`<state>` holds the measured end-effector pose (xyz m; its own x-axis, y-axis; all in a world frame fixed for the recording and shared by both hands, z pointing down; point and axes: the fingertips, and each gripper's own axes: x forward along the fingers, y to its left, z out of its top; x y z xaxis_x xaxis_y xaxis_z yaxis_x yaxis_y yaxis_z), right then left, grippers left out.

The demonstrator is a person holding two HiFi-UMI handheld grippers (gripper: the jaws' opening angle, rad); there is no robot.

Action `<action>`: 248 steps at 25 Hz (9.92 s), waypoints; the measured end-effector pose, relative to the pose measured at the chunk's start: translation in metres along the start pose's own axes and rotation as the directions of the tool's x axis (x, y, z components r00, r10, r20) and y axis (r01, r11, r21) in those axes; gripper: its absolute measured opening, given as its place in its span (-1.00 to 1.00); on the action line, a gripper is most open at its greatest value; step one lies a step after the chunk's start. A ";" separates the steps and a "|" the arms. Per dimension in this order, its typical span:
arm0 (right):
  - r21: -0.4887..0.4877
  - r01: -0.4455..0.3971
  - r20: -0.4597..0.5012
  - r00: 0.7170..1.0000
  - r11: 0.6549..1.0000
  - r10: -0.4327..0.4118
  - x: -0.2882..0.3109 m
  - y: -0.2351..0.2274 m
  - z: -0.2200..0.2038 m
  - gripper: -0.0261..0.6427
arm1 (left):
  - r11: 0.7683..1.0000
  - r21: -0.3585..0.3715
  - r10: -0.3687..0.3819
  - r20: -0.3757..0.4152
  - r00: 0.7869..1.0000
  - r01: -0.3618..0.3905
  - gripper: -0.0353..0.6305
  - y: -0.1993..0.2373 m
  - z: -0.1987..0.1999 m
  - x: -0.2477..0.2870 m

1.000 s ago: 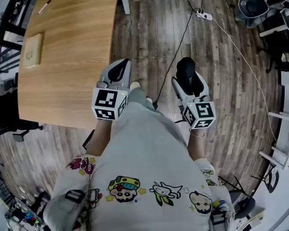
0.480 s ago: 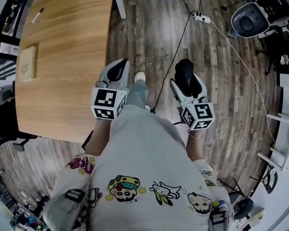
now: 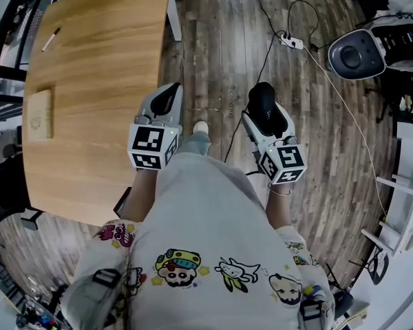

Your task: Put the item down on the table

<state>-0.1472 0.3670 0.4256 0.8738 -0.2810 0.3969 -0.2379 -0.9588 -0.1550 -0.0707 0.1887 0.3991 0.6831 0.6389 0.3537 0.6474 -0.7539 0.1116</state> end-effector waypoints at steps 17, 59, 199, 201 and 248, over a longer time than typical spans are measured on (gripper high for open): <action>-0.082 -0.102 -0.082 0.992 0.991 0.095 0.127 0.036 0.038 0.17 | 0.989 -0.111 0.096 -0.004 0.995 -0.096 -0.89 0.115 -0.004 0.020; -0.283 -0.959 -0.527 0.124 -0.035 0.841 0.427 0.349 0.129 0.17 | -0.023 -0.448 0.964 -0.247 0.099 -0.893 -0.89 0.283 -0.026 -0.145; -0.449 -0.858 -0.604 0.088 -0.247 0.792 0.371 0.395 0.100 -0.20 | 0.062 -0.468 0.965 -0.196 0.172 -0.882 -0.89 0.271 -0.034 -0.162; -0.454 -0.864 -0.555 0.082 -0.218 0.828 0.369 0.394 0.118 -0.31 | 0.074 -0.463 0.966 -0.185 0.178 -0.883 -0.89 0.274 -0.028 -0.160; -0.262 -0.965 -0.333 0.104 0.014 0.937 0.380 0.349 0.164 -0.89 | 0.105 -0.472 0.966 -0.161 0.202 -0.875 -0.89 0.266 -0.014 -0.140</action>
<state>0.1719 -0.0675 0.3739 -0.2736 -0.9414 0.1972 -0.9576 0.2473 -0.1480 0.0006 -0.1033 0.3918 0.7092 -0.6236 0.3291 -0.6897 -0.7103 0.1404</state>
